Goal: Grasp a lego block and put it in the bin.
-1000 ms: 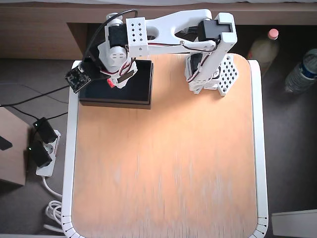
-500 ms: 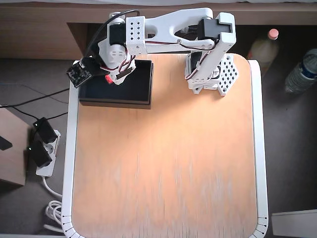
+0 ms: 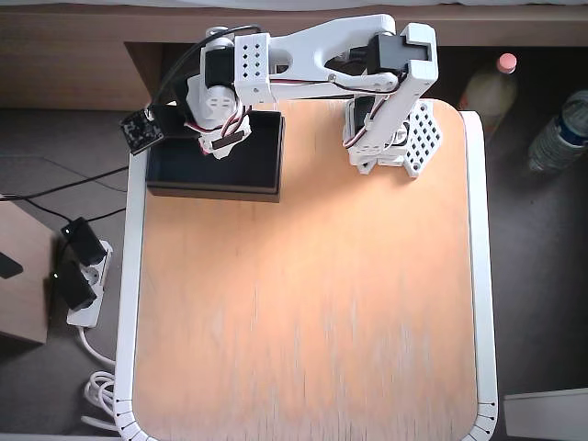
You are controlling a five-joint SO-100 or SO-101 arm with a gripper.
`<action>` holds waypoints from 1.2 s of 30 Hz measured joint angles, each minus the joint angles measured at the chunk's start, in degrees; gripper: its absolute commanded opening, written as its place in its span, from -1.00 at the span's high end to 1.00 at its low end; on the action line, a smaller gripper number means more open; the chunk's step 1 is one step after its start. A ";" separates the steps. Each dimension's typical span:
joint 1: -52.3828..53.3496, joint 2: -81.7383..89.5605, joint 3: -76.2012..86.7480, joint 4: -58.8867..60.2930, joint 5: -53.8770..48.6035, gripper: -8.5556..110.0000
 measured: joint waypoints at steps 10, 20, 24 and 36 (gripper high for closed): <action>1.67 0.00 2.55 -1.76 -1.93 0.57; 1.67 0.88 2.55 -1.93 -2.46 0.55; 1.41 5.45 2.55 -1.93 -2.02 0.56; -10.28 16.08 2.55 -1.93 -9.32 0.85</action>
